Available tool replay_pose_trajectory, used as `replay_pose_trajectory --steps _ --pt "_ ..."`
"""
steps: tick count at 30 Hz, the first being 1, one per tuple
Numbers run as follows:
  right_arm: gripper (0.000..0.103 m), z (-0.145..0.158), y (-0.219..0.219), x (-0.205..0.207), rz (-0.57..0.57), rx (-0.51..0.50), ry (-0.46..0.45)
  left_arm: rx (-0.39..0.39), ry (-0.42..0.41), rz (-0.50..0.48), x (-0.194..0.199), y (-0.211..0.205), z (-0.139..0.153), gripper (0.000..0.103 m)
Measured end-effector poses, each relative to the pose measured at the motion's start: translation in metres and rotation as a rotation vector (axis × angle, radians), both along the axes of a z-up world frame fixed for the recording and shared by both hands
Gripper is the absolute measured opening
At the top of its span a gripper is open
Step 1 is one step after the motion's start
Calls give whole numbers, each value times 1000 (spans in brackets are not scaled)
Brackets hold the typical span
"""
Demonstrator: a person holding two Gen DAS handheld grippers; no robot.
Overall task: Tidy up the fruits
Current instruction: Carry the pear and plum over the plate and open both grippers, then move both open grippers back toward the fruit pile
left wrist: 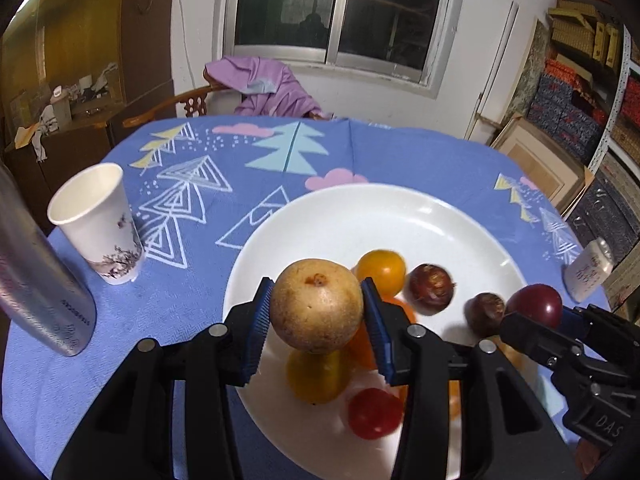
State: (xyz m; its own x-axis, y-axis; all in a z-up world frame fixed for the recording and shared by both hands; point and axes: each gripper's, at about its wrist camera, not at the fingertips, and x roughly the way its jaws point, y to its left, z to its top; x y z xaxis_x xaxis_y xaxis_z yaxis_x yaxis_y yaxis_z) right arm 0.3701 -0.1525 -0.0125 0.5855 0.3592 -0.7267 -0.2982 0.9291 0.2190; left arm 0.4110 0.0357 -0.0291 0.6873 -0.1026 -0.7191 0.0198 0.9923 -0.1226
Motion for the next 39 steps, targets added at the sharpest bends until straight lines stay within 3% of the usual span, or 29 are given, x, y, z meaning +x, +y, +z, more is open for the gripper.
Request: replay_pose_trajectory --steps 11,18,22,30,38,39 --pt "38 -28 15 3 20 -56 31 10 11 16 9 4 -10 44" --pt "45 -26 10 4 16 -34 38 53 -68 52 -2 2 2 68" --pt "50 -15 5 1 0 -20 6 93 -95 63 -7 0 7 68" --pt "51 10 -6 -12 -22 14 -40 148 -155 77 -30 -7 25 68" --pt "56 42 -13 -57 -14 22 -101 188 -186 66 -71 -16 43 68" --pt "56 45 -15 -63 -12 29 -104 202 -190 63 -80 -18 43 74"
